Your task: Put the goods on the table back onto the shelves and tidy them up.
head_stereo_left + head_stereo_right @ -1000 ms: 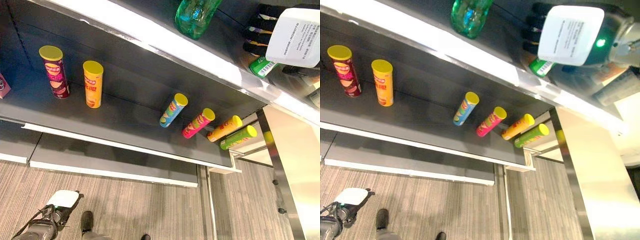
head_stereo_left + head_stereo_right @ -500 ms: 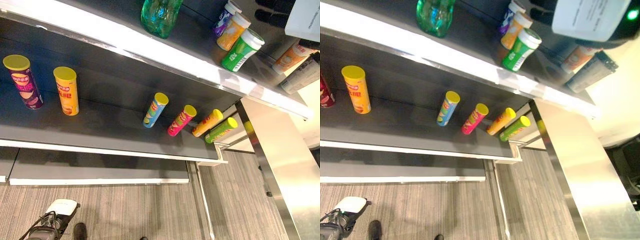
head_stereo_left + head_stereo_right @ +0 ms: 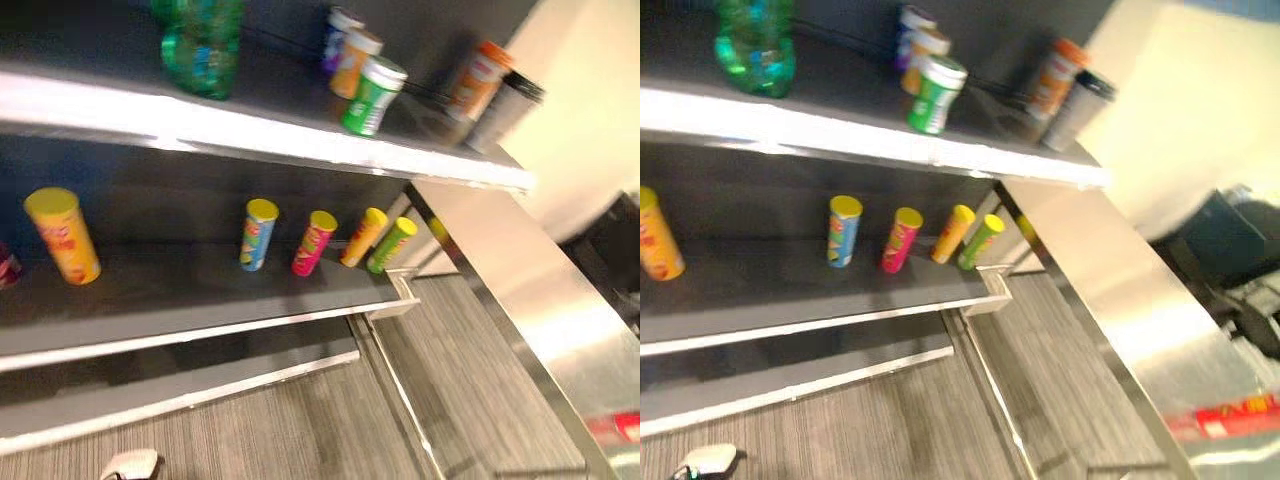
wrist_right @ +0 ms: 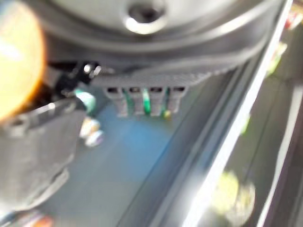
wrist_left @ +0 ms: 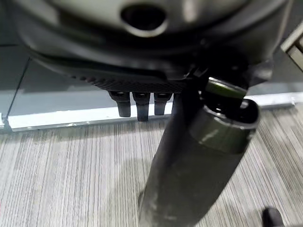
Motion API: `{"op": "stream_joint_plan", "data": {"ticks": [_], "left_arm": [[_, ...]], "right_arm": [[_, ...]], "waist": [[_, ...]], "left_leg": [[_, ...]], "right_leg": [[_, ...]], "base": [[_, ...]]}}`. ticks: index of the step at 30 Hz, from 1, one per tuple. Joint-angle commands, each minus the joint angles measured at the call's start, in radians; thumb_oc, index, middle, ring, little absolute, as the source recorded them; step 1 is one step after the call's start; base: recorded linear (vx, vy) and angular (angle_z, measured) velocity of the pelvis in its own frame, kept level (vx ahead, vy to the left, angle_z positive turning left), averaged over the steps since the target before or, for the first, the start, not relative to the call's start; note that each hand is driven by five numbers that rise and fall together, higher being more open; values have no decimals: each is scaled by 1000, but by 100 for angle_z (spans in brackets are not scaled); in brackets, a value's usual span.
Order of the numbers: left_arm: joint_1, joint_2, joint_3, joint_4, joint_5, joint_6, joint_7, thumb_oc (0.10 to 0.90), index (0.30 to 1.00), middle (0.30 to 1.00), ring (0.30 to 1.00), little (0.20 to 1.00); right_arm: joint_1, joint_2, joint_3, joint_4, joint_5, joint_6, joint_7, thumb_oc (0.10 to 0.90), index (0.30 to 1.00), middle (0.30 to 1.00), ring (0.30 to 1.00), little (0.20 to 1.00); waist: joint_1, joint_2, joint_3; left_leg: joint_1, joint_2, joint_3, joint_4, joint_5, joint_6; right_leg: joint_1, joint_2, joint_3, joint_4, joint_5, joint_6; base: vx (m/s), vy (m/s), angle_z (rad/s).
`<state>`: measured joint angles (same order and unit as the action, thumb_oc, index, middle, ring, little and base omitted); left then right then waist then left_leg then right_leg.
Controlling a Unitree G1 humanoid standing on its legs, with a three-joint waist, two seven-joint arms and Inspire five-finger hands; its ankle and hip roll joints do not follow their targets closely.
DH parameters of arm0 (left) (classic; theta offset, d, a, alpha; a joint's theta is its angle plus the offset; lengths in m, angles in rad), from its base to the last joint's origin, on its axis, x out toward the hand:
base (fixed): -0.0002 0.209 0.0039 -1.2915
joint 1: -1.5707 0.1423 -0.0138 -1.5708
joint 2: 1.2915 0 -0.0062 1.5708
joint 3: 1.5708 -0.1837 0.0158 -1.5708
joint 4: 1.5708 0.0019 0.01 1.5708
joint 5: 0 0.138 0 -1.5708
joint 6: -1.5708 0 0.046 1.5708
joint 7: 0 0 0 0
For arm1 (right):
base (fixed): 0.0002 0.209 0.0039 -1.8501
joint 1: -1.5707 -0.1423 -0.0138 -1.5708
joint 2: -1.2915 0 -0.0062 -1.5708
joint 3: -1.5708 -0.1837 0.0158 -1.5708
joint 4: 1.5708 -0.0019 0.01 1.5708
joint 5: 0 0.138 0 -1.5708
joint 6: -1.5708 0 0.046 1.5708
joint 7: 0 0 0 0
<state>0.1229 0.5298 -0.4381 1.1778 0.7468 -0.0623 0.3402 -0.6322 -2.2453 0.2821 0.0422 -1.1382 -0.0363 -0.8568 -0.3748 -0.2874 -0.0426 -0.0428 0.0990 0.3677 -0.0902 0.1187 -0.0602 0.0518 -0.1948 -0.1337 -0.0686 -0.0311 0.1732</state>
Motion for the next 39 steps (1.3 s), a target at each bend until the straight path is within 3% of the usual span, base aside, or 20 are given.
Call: {"op": "stream_joint_plan", "data": {"ticks": [1, 3, 4, 5, 8, 9, 10, 11, 13, 14, 15, 16, 17, 18, 21, 22, 25, 28, 34, 39], "left_arm": [[-14, -75, 88, 20, -22, 7, 74, 800, 900, 900, 900, 900], [-15, -159, 116, 25, -23, 19, 92, 800, 900, 900, 900, 900], [-20, -150, 121, 28, -22, 20, 94, 800, 900, 900, 900, 900], [-15, -219, 165, 25, -30, 35, 115, 800, 900, 900, 900, 900], [-34, -317, 195, 11, -3, 23, 95, 800, 900, 900, 900, 900], [-45, -365, 165, 1, 10, 12, 78, 800, 900, 900, 900, 900], [-47, -365, 168, 2, 11, 13, 78, 800, 900, 900, 900, 900], [-61, -445, 111, -25, 28, -12, 36, 800, 900, 900, 900, 900], [-93, -570, 55, -56, 22, -24, -3, 800, 900, 900, 900, 900], [-99, -570, 58, -55, 20, -20, -4, 800, 900, 900, 900, 900], [-153, -711, -10, -72, -12, -15, -41, 800, 900, 900, 900, 900], [-157, -709, -7, -70, -13, -14, -42, 800, 900, 900, 900, 900], [-179, -769, -39, -99, -22, -15, -63, 800, 900, 900, 900, 900], [-189, -794, -47, -117, -38, -14, -90, 800, 900, 900, 900, 900], [-238, -842, -114, -166, -103, -14, -132, 800, 900, 900, 900, 900], [-257, -844, -149, -200, -125, -19, -140, 800, 900, 900, 900, 900], [-283, -837, -215, -252, -157, -29, -140, 800, 900, 900, 900, 900], [-286, -830, -277, -259, -155, -55, -125, 800, 900, 900, 900, 900], [-219, -762, -264, -250, -152, -73, -80, 800, 900, 900, 900, 900], [-216, -730, -311, -276, -150, -84, -74, 800, 900, 900, 900, 900]], "right_arm": [[-349, -6, 230, 21, 44, 81, 66, 800, 900, 900, 900, 900], [-567, -6, 436, -66, 73, 78, 119, 800, 900, 900, 900, 900], [-634, -6, 495, -85, 66, 79, 127, 800, 900, 900, 900, 900], [-861, -6, 710, -167, 156, 53, 199, 800, 900, 900, 900, 900], [-1314, -6, 1118, -266, 449, -76, 282, 800, 900, 900, 900, 900], [-1329, -6, 1118, -248, 559, -102, 280, 800, 900, 900, 900, 900], [-1332, -6, 1118, -247, 566, -107, 280, 800, 900, 900, 900, 900], [-1355, -6, 1118, -174, 738, -132, 281, 800, 900, 900, 900, 900], [-1390, -6, 1118, -55, 1020, -195, 272, 800, 900, 900, 900, 900], [-1393, -6, 1118, -47, 1041, -207, 278, 800, 900, 900, 900, 900], [-1420, -6, 1118, 41, 1479, -318, 363, 800, 900, 900, 900, 900], [-1423, -6, 1118, 49, 1493, -326, 375, 800, 900, 900, 900, 900], [-1418, -6, 1118, 58, 1717, -362, 454, 800, 900, 900, 900, 900], [-1405, -6, 1118, 73, 1843, -359, 523, 800, 900, 900, 900, 900], [-1352, -6, 1118, 72, 1994, -298, 550, 800, 900, 900, 900, 900], [-1365, -6, 1118, 30, 1963, -300, 517, 800, 900, 900, 900, 900], [-1420, -6, 1118, -40, 1984, -351, 489, 800, 900, 900, 900, 900], [-1532, -6, 1118, -32, 1894, -398, 435, 800, 900, 900, 900, 900], [-1709, -6, 1118, -104, 1316, -383, 88, 800, 900, 900, 900, 900], [-1729, -6, 1118, -199, 1202, -368, 26, 800, 900, 900, 900, 900]], "waist": [[-36, 69, -85], [-75, 136, -88], [-75, 127, -85], [-121, 189, -93], [-212, 283, -99], [-219, 332, -94], [-220, 333, -93], [-236, 433, -84], [-229, 573, -52], [-230, 575, -49], [-186, 718, -16], [-186, 715, -14], [-179, 781, 4], [-183, 802, 19], [-155, 807, 96], [-98, 807, 128], [56, 807, 140], [215, 807, 120], [272, 806, 78], [316, 776, 101]], "left_leg": [[54, -3, 26, 3, -135, -15], [71, -4, 51, 3, -145, -7], [69, -2, 54, 3, -147, -7], [90, -7, 79, 3, -157, 5], [109, -15, 115, 3, -172, 19], [114, -21, 115, 3, -173, 21], [111, -20, 116, 3, -175, 22], [127, -31, 99, 3, -202, 25], [131, -39, 98, 3, -209, 33], [128, -36, 99, 3, -213, 34], [137, -42, 96, 3, -231, 40], [133, -40, 100, 3, -224, 40], [138, -41, 106, 3, -233, 40], [144, -45, 119, 3, -222, 39], [191, -55, 217, 3, -208, 37], [190, -30, 276, 3, -186, 26], [182, 42, 392, 7, -124, 7], [182, 81, 418, 6, -112, -21], [247, 252, 414, 33, -23, -107], [218, 394, 388, 222, 92, -172]], "right_leg": [[25, 122, 15, 75, 87, -13], [16, 121, 39, 87, 84, -9], [12, 123, 42, 88, 85, -8], [3, 122, 70, 102, 89, -4], [-12, 117, 109, 113, 112, 5], [-13, 113, 114, 119, 121, 6], [-16, 115, 115, 118, 123, 7], [-11, 106, 138, 130, 126, 18], [-21, 104, 148, 154, 122, 20], [-27, 107, 150, 157, 122, 21], [-36, 110, 161, 183, 103, 24], [-42, 112, 163, 185, 108, 22], [-51, 114, 172, 194, 99, 25], [-56, 114, 186, 201, 104, 23], [-49, 78, 180, 177, 97, 35], [-65, 11, 43, 167, 117, 49], [-55, -138, -192, 128, 154, 48], [-49, -164, -188, 31, 211, 78], [-31, 19, -159, 79, 29, -30], [16, 131, -115, 92, -51, -109]], "base": [[28, 113, -42], [28, 89, -53], [30, 99, -59], [39, 77, -57], [54, 72, -54], [28, 47, -43], [119, 99, -20], [120, 128, -30], [74, 118, -35], [55, 94, -20], [29, 56, -14], [60, 78, -34], [-14, 17, -40], [-3, 19, -29], [-121, -68, -80], [-161, -193, -188], [-112, -283, -310], [38, -279, -138], [158, -350, -6], [78, -277, -36]]}}
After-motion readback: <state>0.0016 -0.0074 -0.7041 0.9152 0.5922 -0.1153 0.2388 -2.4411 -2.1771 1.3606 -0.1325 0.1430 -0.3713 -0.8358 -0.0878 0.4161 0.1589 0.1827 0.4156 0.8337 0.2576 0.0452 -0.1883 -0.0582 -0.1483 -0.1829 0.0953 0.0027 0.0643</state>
